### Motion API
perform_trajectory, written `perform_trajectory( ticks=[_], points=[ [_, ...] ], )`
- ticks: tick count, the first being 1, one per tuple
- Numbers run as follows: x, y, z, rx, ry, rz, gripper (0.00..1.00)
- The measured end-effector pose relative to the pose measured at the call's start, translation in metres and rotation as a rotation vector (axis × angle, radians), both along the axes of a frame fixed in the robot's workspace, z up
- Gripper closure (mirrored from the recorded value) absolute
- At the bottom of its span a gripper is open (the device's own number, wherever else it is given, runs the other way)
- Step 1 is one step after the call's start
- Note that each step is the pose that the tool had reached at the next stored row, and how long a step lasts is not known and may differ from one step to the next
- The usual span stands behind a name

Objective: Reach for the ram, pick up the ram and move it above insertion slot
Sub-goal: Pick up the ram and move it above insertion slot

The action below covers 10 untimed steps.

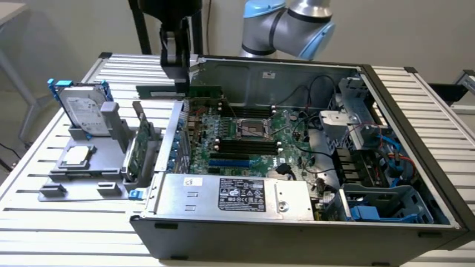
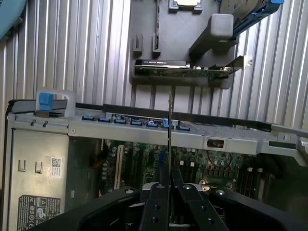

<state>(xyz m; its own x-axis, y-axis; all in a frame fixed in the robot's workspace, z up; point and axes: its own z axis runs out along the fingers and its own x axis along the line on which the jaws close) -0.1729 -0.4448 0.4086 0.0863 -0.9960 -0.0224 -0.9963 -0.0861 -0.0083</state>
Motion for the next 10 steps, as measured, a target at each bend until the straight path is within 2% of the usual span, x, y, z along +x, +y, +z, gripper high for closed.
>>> perform_trajectory(
  ticks=[6,10],
  points=[
    [0.018,0.0094,0.0000,-0.0001,0.0001,0.000,0.87],
    [0.028,0.0176,-0.0001,0.0000,0.0000,0.000,0.87]
  ],
)
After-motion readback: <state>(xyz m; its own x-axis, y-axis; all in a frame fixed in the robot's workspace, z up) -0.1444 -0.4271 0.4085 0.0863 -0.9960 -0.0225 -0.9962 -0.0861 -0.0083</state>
